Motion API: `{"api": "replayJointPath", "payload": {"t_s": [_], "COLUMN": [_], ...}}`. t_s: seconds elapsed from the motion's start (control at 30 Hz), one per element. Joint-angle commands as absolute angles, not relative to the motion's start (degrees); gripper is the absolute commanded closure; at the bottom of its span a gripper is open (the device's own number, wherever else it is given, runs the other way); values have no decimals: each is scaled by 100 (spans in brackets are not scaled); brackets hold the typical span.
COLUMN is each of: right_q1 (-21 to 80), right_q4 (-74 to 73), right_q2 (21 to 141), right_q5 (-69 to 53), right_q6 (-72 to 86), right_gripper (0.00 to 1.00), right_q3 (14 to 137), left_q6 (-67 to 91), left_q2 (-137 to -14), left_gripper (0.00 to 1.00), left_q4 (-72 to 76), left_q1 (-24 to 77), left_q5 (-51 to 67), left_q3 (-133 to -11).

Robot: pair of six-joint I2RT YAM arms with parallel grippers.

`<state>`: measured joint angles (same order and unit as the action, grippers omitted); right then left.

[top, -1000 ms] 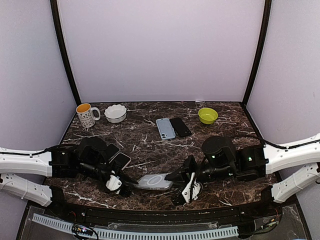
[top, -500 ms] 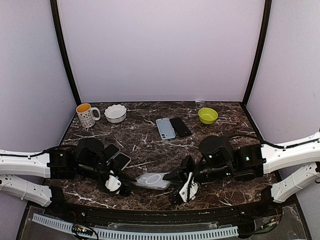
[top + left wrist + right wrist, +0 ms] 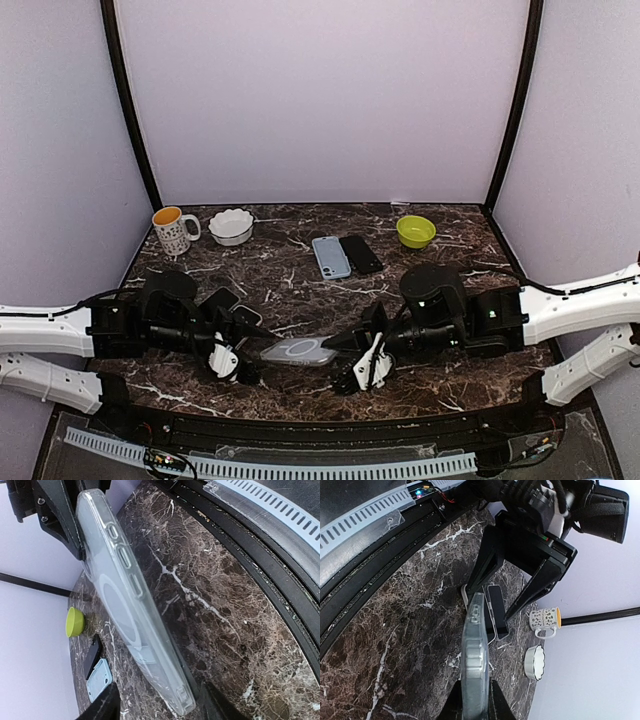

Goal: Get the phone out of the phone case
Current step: Remove the top left corner of the phone case, then remove the bottom left corner of the phone case.

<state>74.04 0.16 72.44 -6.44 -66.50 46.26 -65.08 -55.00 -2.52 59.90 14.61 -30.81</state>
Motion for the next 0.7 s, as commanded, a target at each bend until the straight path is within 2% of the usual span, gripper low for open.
{"api": "replayJointPath", "payload": {"t_s": [0.0, 0.2, 0.47, 0.67], "right_q1": [7263, 7023, 6766, 6659], "right_q4": [992, 1619, 2894, 3528], "right_q2": [6948, 6712, 6671, 6548], "right_q5": [-727, -411, 105, 273], "right_q6": [-6140, -5114, -3241, -2209], "right_gripper": [100, 100, 100, 100], "right_q3": [4596, 4417, 4333, 4247], "left_q6": [-6436, -6098, -5486, -4800], "left_q2": [-5287, -5023, -4796, -4657], "left_gripper": [38, 32, 34, 36], "left_q4": [53, 228, 607, 1078], "left_q1": [5955, 5742, 5173, 4578], "left_q5": [1450, 1496, 1741, 2574], "left_q3": [-3030, -3019, -3116, -3158]}}
